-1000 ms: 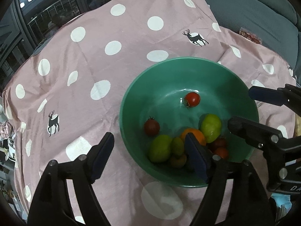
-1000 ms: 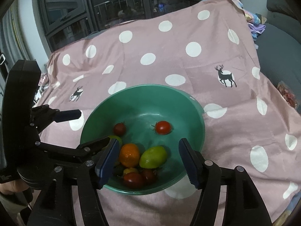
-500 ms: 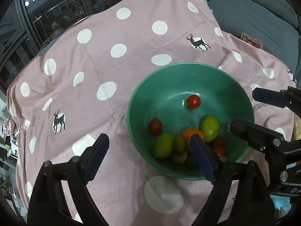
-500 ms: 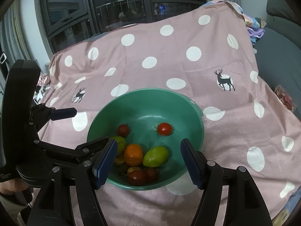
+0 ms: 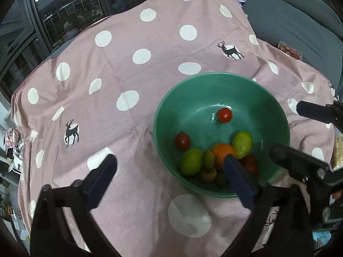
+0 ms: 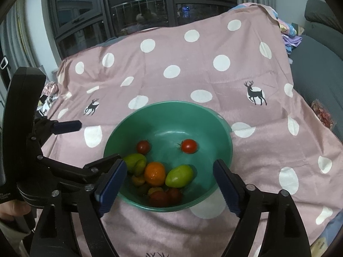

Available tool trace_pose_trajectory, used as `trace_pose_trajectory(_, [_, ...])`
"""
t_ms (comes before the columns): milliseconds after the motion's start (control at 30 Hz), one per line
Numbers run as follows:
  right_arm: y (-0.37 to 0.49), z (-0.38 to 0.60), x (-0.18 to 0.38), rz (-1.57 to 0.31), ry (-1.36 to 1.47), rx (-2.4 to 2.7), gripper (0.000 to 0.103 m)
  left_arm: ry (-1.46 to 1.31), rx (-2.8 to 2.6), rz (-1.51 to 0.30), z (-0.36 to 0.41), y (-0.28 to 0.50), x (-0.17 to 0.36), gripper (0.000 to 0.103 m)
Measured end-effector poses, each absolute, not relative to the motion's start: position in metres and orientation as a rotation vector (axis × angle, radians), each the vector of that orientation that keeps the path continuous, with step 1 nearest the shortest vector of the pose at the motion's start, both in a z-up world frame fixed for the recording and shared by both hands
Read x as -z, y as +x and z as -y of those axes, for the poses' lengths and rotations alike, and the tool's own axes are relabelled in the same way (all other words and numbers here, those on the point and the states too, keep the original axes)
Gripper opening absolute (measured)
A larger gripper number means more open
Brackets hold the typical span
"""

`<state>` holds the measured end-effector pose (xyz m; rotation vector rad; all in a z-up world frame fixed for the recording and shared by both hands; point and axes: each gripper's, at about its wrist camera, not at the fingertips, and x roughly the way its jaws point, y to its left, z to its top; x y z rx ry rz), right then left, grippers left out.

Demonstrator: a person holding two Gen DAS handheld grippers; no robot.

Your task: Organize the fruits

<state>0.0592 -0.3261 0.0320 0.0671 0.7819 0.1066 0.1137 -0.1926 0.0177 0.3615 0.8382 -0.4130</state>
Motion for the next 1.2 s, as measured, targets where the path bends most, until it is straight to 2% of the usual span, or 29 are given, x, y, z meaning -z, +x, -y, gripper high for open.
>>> trace_pose_trajectory(33, [0.059, 0.326, -0.032, -0.782, 0.065, -0.106, 0.091, 0.357, 0.41, -0.835, 0.191, 0.113, -0.019, 0.102])
trace_pose_trajectory(633, [0.046, 0.321, -0.046, -0.763, 0.046, -0.084, 0.093, 0.228, 0.421, -0.881, 0.173, 0.103, -0.033, 0.103])
trace_pose_trajectory(1200, [0.033, 0.327, -0.06, -0.74, 0.035, -0.063, 0.093, 0.233, 0.368, -0.892, 0.176, 0.088, -0.047, 0.103])
